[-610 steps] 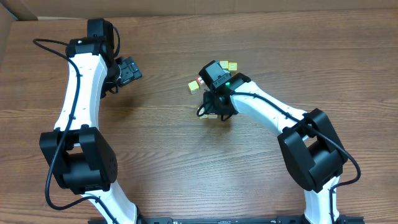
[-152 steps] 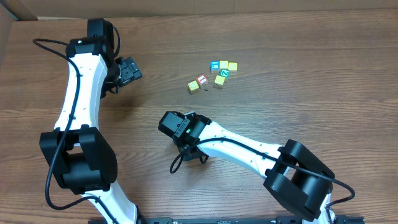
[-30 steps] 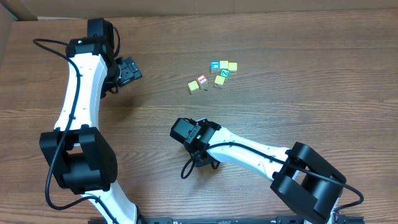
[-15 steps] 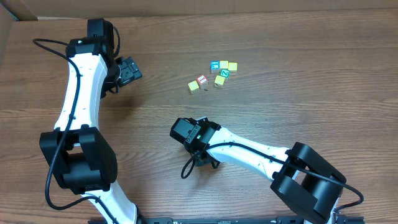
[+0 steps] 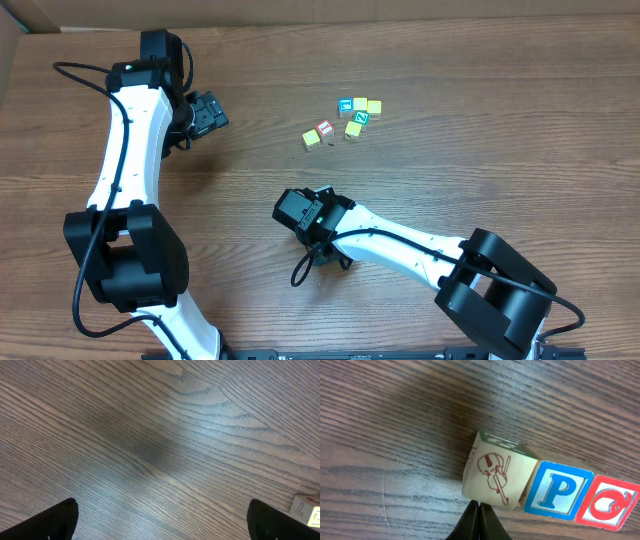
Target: Flip 4 blocks
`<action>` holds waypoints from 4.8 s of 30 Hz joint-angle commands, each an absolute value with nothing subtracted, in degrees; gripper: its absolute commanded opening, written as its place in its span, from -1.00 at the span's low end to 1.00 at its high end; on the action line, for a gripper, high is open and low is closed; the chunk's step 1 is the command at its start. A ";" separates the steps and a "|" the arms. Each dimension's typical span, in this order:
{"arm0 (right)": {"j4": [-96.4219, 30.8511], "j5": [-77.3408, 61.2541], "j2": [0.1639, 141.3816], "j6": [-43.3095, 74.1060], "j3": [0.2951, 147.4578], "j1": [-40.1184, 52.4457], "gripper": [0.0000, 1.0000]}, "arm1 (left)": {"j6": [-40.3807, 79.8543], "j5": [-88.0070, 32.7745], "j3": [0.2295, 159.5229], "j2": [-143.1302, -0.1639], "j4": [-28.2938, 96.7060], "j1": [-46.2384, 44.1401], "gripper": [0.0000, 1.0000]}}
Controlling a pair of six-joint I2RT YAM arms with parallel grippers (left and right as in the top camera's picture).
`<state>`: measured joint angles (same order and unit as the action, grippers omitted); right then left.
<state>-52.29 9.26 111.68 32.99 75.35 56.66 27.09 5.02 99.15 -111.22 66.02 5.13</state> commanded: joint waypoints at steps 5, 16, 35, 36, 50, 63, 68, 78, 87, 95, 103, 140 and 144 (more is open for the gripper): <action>-53.12 -0.21 108.97 31.09 80.97 56.49 -0.93 | 27.90 5.54 100.07 -110.24 65.98 5.23 0.99; -48.21 4.03 113.34 30.61 83.64 56.55 -0.92 | 27.90 5.54 100.07 -110.24 65.98 5.23 1.00; -53.60 11.42 115.55 29.76 83.64 56.51 -0.91 | 27.90 5.54 100.07 -110.24 65.98 5.23 1.00; -53.91 11.64 115.55 29.76 83.64 56.51 -0.92 | 27.90 5.54 100.07 -110.24 65.98 5.23 1.00; -54.81 12.40 115.55 29.76 83.64 56.51 -0.90 | 27.90 5.54 100.07 -110.24 65.98 5.23 1.00; -53.47 11.94 115.52 29.93 85.36 55.55 -0.90 | 27.90 5.54 100.07 -110.24 65.98 5.23 1.00; -53.43 12.64 115.52 29.93 85.34 55.35 -0.90 | 27.90 5.54 100.07 -110.24 65.98 5.23 1.00; -53.41 14.37 115.55 29.95 84.97 55.24 -0.90 | 27.90 5.54 100.07 -110.24 65.98 5.23 1.00; -51.75 10.02 115.55 29.95 84.93 55.27 -0.90 | 27.90 5.54 100.07 -110.24 65.98 5.23 0.99; -51.96 11.57 115.55 29.95 84.38 54.98 -0.91 | 27.90 5.54 100.07 -110.24 65.98 5.23 0.99; -53.01 11.60 115.55 29.95 84.33 54.89 -0.91 | 27.90 5.54 100.07 -110.24 65.98 5.23 1.00; -52.03 12.12 115.55 31.73 82.87 54.89 -0.90 | 27.90 5.54 100.07 -110.24 65.98 5.23 1.00; -51.77 9.13 115.55 31.70 82.87 54.89 -0.91 | 27.90 5.54 100.07 -110.24 65.98 5.23 1.00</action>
